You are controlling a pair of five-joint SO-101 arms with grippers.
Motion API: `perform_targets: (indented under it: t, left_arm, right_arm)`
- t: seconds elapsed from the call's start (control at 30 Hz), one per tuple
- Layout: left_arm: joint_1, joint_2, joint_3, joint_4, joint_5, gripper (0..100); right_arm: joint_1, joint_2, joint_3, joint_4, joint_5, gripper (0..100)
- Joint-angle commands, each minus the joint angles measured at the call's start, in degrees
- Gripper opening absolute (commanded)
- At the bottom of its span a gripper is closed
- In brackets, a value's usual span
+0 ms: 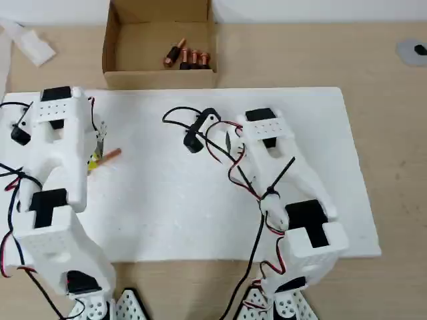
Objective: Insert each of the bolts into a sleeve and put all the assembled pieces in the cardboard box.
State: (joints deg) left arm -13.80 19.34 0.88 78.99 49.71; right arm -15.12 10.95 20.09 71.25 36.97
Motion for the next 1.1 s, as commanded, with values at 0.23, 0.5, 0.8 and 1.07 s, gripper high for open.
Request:
perform_targets:
  t: [0.23,0.5,0.8,1.07]
  left_arm:
    - [-1.8,0.6,7.9,-6.3,0.4,8]
    - [-1.8,0.6,9.5,-6.4,0.2,1]
    - [-1.8,0.6,10.5,-6.0,-4.8,1]
    - [-1.4,0.6,11.4,-6.2,-19.2,1]
  right_arm:
    - [-0.6,0.2,-1.7,-0.1,0.6,29.9]
    - [-0.6,0.3,-1.6,-0.1,0.4,24.6]
    - [-0.6,0.3,-1.6,2.2,0.6,24.5]
    - [-0.6,0.3,-1.6,5.5,0.3,20.3]
